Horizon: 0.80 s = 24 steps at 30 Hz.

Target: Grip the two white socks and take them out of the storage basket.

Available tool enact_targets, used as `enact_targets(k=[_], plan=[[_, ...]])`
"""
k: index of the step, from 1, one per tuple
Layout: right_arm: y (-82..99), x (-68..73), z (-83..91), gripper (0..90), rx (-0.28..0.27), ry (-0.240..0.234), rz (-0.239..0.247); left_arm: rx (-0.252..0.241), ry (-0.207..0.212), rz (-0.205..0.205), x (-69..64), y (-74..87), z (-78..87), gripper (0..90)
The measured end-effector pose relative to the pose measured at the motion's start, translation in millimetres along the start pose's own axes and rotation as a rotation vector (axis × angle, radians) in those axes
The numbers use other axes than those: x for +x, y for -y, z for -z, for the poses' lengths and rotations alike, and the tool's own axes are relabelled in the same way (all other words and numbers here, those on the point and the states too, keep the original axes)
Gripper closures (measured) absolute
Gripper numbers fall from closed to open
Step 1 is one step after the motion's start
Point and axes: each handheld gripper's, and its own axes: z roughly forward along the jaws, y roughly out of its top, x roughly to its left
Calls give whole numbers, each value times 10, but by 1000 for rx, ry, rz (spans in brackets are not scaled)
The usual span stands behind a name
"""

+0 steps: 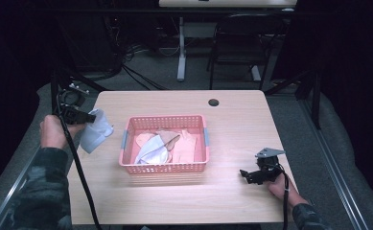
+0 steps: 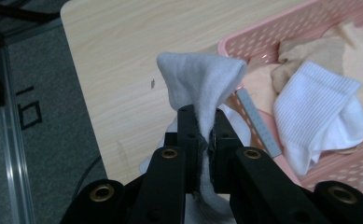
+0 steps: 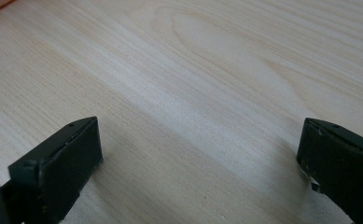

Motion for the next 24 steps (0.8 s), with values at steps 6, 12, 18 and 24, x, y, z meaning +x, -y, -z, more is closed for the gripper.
enact_targets(k=[6,12,18,24], plan=[[0,-1,0,0,0,-2,0,19,10,20,30,112,-158,856],[1,-1,1,0,0,-1,0,67,12,30,48,252,-392,856],[1,-1,1,0,0,-2,0,104,27,48,34,400,-646,856],[1,-1,1,0,0,-2,0,134,41,78,29,570,-910,856]])
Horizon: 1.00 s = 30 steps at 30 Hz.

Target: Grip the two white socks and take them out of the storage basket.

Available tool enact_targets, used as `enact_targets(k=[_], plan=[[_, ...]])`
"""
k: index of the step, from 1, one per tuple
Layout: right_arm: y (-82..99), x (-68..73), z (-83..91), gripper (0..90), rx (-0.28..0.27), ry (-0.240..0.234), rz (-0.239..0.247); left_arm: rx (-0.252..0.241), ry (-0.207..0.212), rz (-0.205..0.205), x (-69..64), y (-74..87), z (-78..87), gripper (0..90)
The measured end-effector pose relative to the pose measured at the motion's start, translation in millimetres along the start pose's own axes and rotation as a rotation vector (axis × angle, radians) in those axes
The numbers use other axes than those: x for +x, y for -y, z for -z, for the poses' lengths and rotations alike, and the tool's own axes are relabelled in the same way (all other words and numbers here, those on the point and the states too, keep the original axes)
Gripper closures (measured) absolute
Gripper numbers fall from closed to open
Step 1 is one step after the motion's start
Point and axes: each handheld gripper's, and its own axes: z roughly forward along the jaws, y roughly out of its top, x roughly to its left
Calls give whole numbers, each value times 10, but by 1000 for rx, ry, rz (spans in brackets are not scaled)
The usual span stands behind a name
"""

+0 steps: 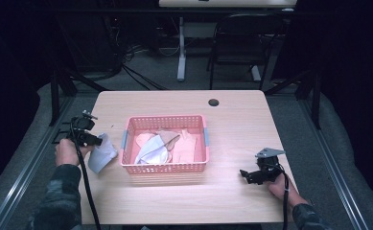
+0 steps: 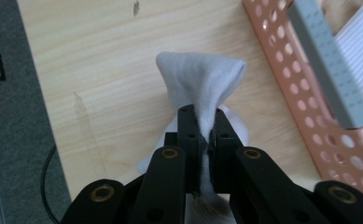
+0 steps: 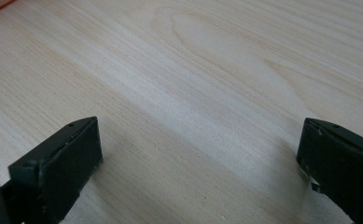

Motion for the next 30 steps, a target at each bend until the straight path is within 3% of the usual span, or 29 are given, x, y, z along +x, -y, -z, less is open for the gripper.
enact_targets(k=[5,11,14,16,20,22,23,30], plan=[[0,0,-1,0,-1,0,0,32,21,16,-19,106,-274,856],[-1,-1,-1,0,0,0,0,48,24,41,15,184,-463,847],[-1,-1,0,0,0,-1,0,51,27,37,14,181,-471,770],[-1,-1,-1,0,-1,-1,1,40,39,42,12,195,-461,632],[0,0,0,0,0,0,0,8,19,48,8,216,-340,353],[1,2,1,0,-1,1,0,-10,13,48,1,216,-285,264],[2,2,4,0,3,1,1,-34,-2,42,-14,209,-161,221],[5,3,4,0,0,3,1,-125,-18,31,-19,118,275,152]])
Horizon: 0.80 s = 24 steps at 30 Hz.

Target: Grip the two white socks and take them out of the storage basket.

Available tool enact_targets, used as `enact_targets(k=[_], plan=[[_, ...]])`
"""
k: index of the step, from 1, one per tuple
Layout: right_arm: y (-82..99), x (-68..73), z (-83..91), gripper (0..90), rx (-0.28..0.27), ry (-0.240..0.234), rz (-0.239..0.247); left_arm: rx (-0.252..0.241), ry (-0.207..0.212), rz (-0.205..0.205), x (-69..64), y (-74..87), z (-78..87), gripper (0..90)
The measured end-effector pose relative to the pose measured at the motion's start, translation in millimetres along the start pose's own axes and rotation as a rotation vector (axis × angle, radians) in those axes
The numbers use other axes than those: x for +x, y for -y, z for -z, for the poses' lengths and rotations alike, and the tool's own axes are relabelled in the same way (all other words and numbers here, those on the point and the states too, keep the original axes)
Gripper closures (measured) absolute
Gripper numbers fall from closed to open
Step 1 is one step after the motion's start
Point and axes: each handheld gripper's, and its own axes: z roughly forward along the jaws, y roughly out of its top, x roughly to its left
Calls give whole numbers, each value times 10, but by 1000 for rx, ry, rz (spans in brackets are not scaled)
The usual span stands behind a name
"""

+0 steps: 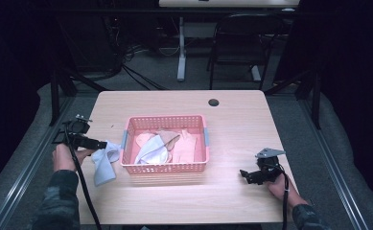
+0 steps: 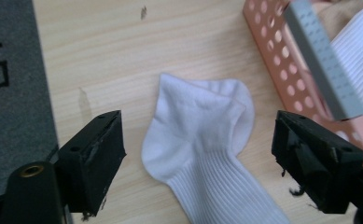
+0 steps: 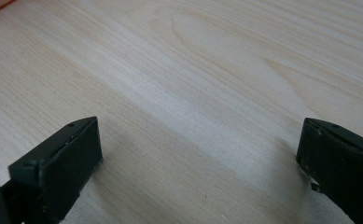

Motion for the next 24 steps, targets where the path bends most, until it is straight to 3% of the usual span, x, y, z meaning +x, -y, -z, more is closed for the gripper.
enact_targets(k=[13,21,24], plan=[[0,-2,1,0,1,1,1,-56,57,-34,-163,-151,264,0],[-1,-1,0,0,1,-2,0,-71,77,-77,-314,-242,308,0],[0,-1,0,0,1,-1,1,-73,89,-99,-428,-296,286,0]])
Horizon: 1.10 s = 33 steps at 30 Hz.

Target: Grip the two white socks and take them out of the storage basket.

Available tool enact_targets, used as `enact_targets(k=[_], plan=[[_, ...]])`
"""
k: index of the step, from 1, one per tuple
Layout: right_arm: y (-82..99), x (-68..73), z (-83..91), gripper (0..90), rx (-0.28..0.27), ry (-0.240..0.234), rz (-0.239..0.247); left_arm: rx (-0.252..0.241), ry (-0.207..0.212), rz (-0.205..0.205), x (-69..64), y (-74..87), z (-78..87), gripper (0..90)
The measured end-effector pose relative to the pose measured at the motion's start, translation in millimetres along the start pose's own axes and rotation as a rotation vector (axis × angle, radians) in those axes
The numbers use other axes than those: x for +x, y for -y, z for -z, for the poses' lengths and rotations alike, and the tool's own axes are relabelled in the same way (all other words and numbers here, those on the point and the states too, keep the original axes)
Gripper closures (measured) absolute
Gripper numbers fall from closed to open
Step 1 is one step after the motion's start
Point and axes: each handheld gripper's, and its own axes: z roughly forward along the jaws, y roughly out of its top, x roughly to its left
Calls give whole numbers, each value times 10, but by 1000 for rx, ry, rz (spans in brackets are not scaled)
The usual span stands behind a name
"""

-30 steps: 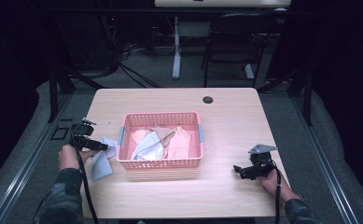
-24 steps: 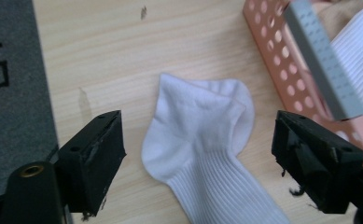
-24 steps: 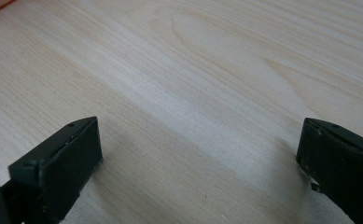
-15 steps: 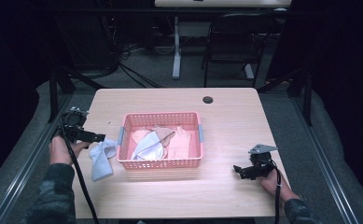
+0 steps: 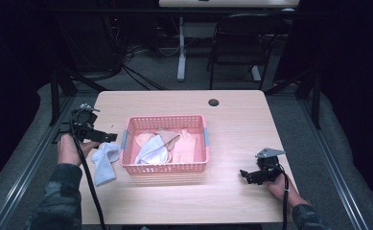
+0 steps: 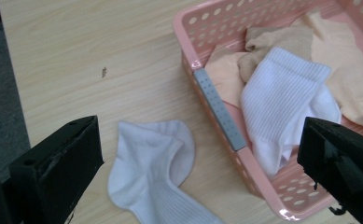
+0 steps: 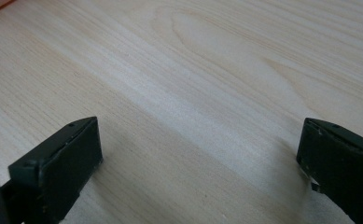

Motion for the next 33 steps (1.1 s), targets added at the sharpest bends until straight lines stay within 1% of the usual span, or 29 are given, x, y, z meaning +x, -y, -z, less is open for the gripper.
enact_targets(k=[5,7,8,10,11,12,15,18,19,20,21,23,26,28,29,30,31,32,33], plan=[[2,6,1,0,-3,5,-5,1,20,-24,-133,-66,-88,0],[0,1,1,0,0,-1,-2,6,39,-31,-179,-86,-143,0],[0,1,1,0,0,-1,-2,6,39,-31,-179,-86,-143,0],[1,-1,-1,0,-1,-1,0,11,54,-51,-263,-125,-209,0],[1,-1,-1,0,-1,-1,0,11,54,-51,-263,-125,-209,0],[0,1,1,0,0,0,-1,16,58,-76,-347,-151,-248,0],[2,6,2,0,-2,3,-3,24,70,-107,-475,-173,-317,8],[2,7,2,0,-3,5,-5,40,85,-132,-585,-187,-408,28],[2,6,2,0,-3,5,-5,40,85,-132,-585,-187,-408,39],[2,6,2,0,-3,5,-5,47,91,-140,-623,-189,-446,39],[2,6,2,0,-3,4,-5,73,107,-160,-694,-191,-529,83],[2,5,1,0,-3,4,-5,94,116,-180,-775,-192,-621,103],[2,3,2,0,-2,3,-3,142,130,-210,-888,-190,-765,153],[1,-1,0,0,-2,-2,1,175,123,-213,-936,-178,-870,190],[1,-1,0,0,-2,-2,1,175,123,-213,-936,-178,-870,221],[1,-1,-1,0,-2,-2,0,203,120,-209,-952,-167,-961,235],[1,-1,0,0,-2,-2,0,223,115,-209,-955,-164,-999,248],[2,1,1,0,-2,7,0,239,111,-205,-954,-162,-1031,284],[2,1,1,0,-2,7,0,239,111,-205,-954,-162,-1031,319]])
